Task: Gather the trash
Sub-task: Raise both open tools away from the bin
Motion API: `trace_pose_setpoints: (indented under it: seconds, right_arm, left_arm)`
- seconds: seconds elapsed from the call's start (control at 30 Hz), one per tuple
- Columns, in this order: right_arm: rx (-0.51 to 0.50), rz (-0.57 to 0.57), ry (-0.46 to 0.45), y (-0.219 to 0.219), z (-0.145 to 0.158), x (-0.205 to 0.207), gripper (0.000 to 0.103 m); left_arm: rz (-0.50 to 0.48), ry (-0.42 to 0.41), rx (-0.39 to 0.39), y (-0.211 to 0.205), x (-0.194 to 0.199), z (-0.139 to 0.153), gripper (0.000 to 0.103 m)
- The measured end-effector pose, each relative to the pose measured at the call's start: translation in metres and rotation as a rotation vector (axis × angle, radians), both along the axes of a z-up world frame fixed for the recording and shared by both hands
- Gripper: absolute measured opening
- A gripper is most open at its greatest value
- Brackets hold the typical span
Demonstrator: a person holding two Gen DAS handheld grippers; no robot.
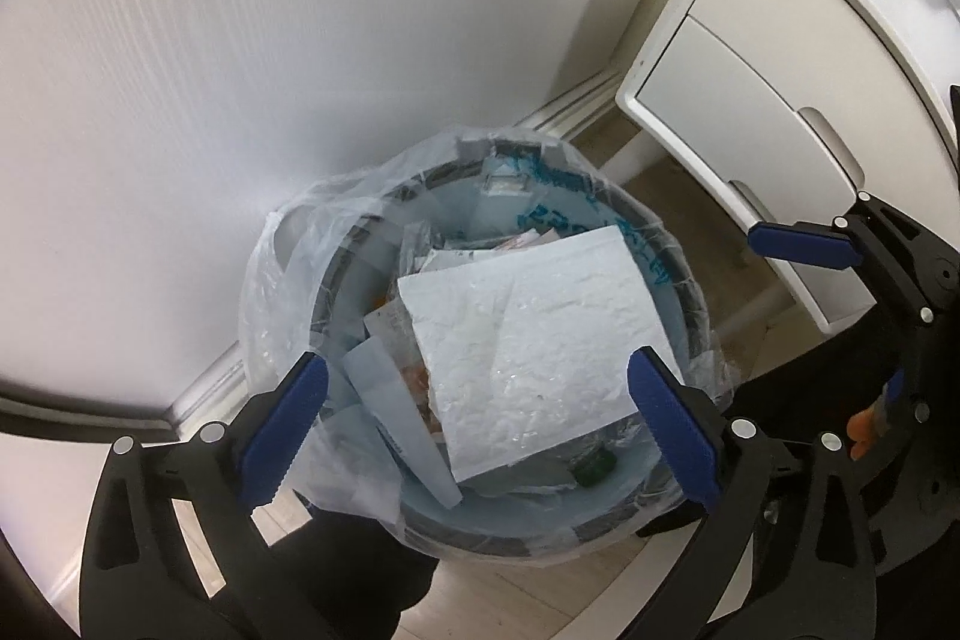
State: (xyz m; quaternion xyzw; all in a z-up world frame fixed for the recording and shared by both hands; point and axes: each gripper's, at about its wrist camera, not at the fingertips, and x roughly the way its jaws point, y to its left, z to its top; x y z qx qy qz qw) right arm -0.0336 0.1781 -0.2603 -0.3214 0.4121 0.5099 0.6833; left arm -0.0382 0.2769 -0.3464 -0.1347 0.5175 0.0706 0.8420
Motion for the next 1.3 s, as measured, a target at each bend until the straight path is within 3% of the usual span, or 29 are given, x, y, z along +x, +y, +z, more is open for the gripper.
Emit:
trace_pose_setpoints:
  seconds: [0.37, 0.63, 0.8, 0.93, 1.07, 1.13, 1.23, 1.3]
  right_arm:
    - [0.071, 0.028, -0.064, -0.014, 0.034, -0.016, 0.096]
    - [0.075, 0.038, -0.11, -0.017, 0.042, -0.029, 0.096]
    - [0.088, 0.017, -0.146, -0.017, 0.047, -0.03, 0.096]
    - [0.086, -0.003, -0.142, -0.018, 0.047, -0.026, 0.096]
    - [0.082, -0.006, -0.134, -0.017, 0.045, -0.023, 0.096]
    - [0.083, -0.007, -0.13, -0.016, 0.044, -0.022, 0.096]
    - [0.081, -0.007, -0.128, -0.016, 0.042, -0.02, 0.096]
    - [0.08, -0.009, -0.125, -0.015, 0.041, -0.019, 0.096]
  left_arm:
    - [0.053, -0.102, 0.081, -0.021, -0.027, 0.037, 0.097]
    - [0.118, -0.144, 0.045, -0.019, -0.033, 0.049, 0.097]
    - [0.146, -0.214, 0.02, -0.02, -0.037, 0.062, 0.097]
    - [0.205, -0.2, 0.012, -0.013, -0.037, 0.062, 0.097]
    - [0.264, -0.13, -0.003, -0.004, -0.034, 0.055, 0.097]
    - [0.292, -0.117, 0.03, -0.002, -0.035, 0.054, 0.097]
    - [0.326, -0.117, 0.143, -0.003, -0.037, 0.06, 0.097]
    - [0.326, -0.125, 0.164, -0.002, -0.036, 0.062, 0.097]
